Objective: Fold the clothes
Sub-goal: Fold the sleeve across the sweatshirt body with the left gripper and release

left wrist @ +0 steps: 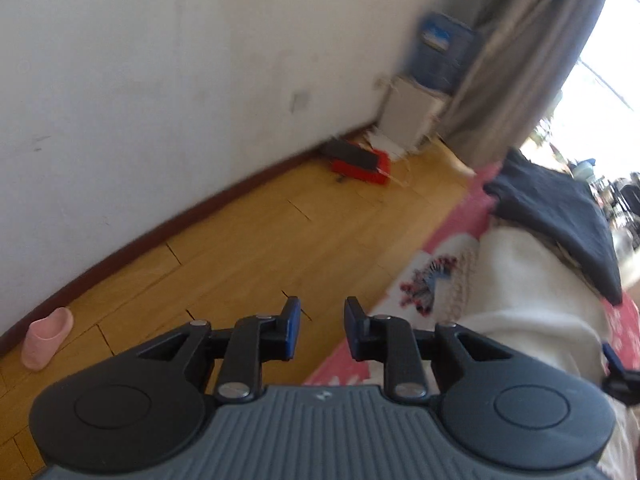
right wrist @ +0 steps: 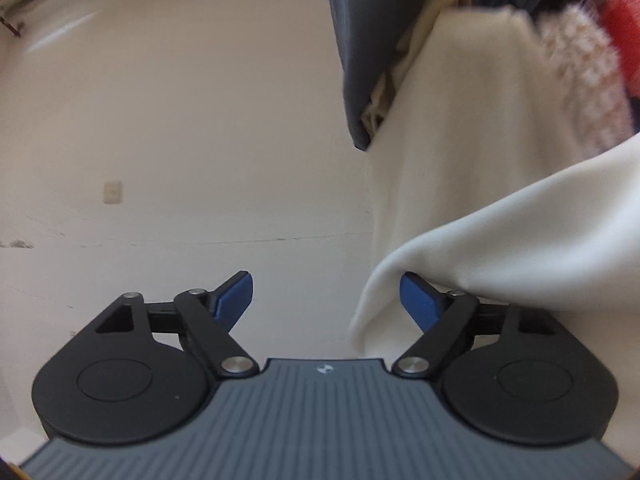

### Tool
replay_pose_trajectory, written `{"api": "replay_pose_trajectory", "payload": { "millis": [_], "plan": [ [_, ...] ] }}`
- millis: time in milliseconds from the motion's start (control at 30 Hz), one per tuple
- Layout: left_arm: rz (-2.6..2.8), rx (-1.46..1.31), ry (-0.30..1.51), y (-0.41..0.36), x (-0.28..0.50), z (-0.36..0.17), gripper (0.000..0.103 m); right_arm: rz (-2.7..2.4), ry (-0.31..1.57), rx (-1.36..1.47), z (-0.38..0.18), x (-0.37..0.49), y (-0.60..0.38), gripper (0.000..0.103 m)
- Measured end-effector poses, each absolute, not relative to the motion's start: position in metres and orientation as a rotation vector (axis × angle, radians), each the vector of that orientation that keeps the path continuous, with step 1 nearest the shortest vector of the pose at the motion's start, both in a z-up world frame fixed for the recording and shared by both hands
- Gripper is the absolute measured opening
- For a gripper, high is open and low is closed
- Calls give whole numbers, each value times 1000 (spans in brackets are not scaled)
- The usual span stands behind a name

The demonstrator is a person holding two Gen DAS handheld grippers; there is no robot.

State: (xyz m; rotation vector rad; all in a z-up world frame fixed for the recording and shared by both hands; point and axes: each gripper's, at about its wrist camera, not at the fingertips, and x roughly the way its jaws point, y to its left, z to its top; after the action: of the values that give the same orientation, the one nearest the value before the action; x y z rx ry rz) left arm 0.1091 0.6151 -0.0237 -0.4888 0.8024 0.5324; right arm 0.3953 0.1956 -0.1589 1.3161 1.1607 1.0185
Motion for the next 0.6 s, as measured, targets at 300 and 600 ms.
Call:
{"api": "replay_pose_trajectory", "payload": {
  "millis": [300, 600],
  "plan": [
    [142, 6, 783, 464, 147, 11, 44, 940, 903, 1223, -120, 351, 47, 83],
    [3, 213, 943, 379, 224, -45, 42, 691, 1031, 735, -154, 200, -63, 59]
  ]
}}
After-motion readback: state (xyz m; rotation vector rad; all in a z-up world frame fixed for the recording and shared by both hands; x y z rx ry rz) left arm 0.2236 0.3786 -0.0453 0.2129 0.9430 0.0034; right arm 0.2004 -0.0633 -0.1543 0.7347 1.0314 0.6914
